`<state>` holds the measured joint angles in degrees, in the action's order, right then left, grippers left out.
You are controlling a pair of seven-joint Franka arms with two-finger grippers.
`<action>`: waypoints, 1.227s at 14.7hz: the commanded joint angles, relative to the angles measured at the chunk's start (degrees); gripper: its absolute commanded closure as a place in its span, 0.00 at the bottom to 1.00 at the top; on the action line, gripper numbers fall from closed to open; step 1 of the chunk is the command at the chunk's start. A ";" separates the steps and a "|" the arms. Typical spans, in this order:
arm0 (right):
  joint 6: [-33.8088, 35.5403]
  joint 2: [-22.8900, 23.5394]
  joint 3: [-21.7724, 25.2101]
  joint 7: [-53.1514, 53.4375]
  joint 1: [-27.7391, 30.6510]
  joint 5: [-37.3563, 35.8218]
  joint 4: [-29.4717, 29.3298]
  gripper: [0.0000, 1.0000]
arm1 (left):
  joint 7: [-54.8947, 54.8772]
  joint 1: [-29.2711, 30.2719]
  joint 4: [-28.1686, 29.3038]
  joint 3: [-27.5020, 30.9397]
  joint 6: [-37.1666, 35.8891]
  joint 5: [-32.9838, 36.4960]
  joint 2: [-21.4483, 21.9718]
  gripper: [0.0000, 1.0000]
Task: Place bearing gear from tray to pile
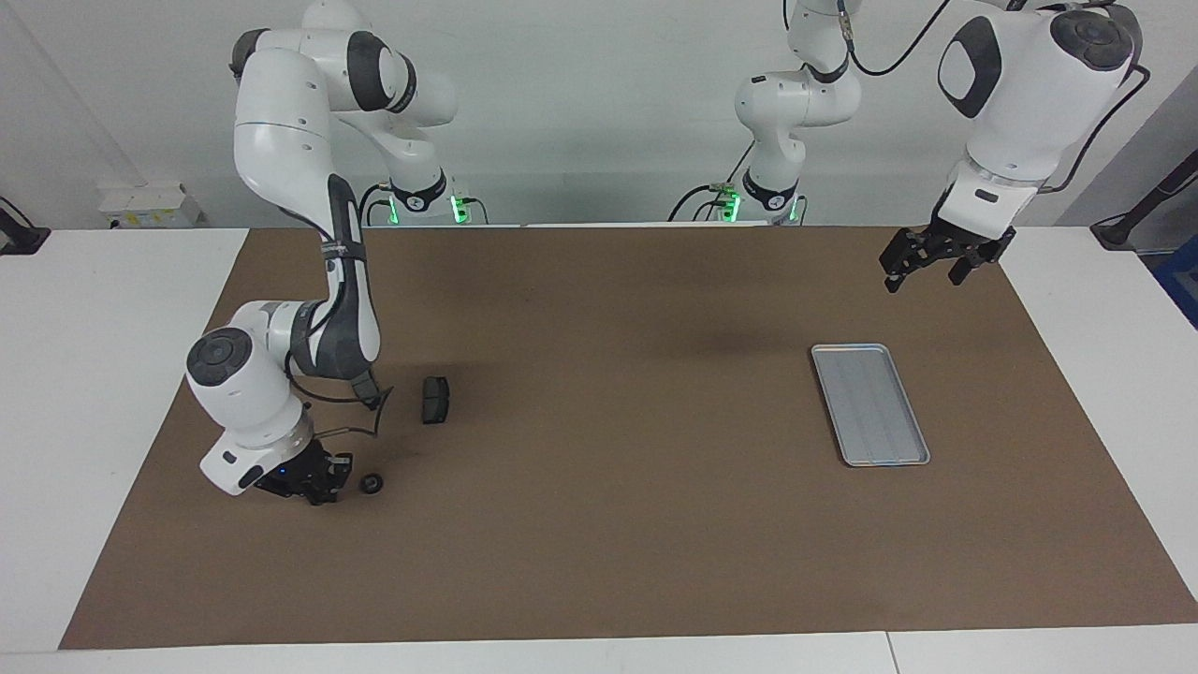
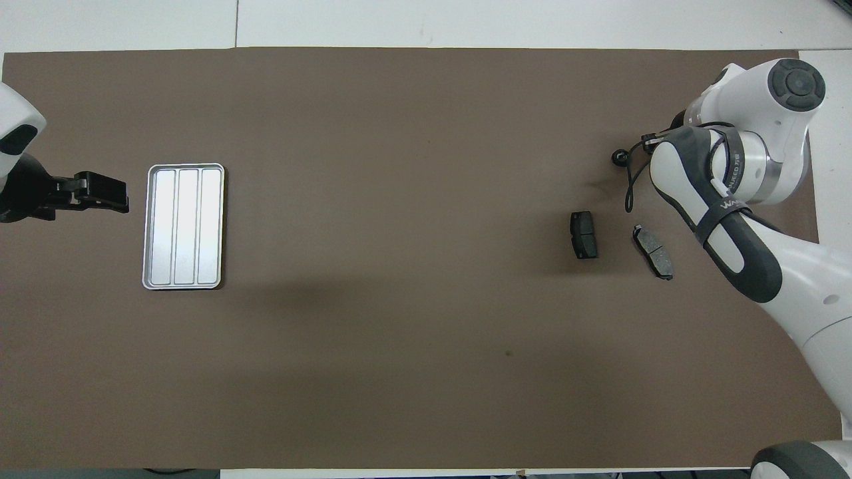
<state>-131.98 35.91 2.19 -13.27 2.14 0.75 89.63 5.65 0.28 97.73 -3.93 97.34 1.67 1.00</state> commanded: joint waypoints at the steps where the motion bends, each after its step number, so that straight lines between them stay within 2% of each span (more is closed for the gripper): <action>1: -1.35 -0.41 -0.79 -0.88 0.59 0.39 1.17 0.72 | -0.46 -0.28 0.27 0.33 -0.57 -0.44 0.76 0.00; 2: -1.35 -0.41 -0.79 -0.88 0.50 0.48 1.16 0.01 | -0.46 -0.28 0.27 0.33 -0.57 -0.44 0.76 0.00; 4: -0.31 -1.02 -0.79 0.08 0.06 0.39 0.82 0.00 | -0.55 -0.28 0.27 0.33 -0.57 -0.44 0.76 0.00; 6: 4.24 -3.64 -0.79 2.01 -0.64 0.39 0.38 0.00 | -0.46 -0.28 0.27 0.33 -0.57 -0.44 0.76 0.00; 10: 16.81 -13.13 -0.87 5.71 -3.36 0.39 0.11 0.00 | -0.55 -0.28 0.27 0.33 -0.57 -0.44 0.76 0.00; 18: 32.73 -29.13 -0.87 6.60 -4.68 0.30 -0.24 0.00 | -0.55 -0.28 0.27 0.33 -0.57 -0.44 0.76 0.00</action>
<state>-101.66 10.69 1.54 -7.16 -2.82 0.82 87.86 5.65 0.28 97.73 -3.94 97.34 1.67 1.00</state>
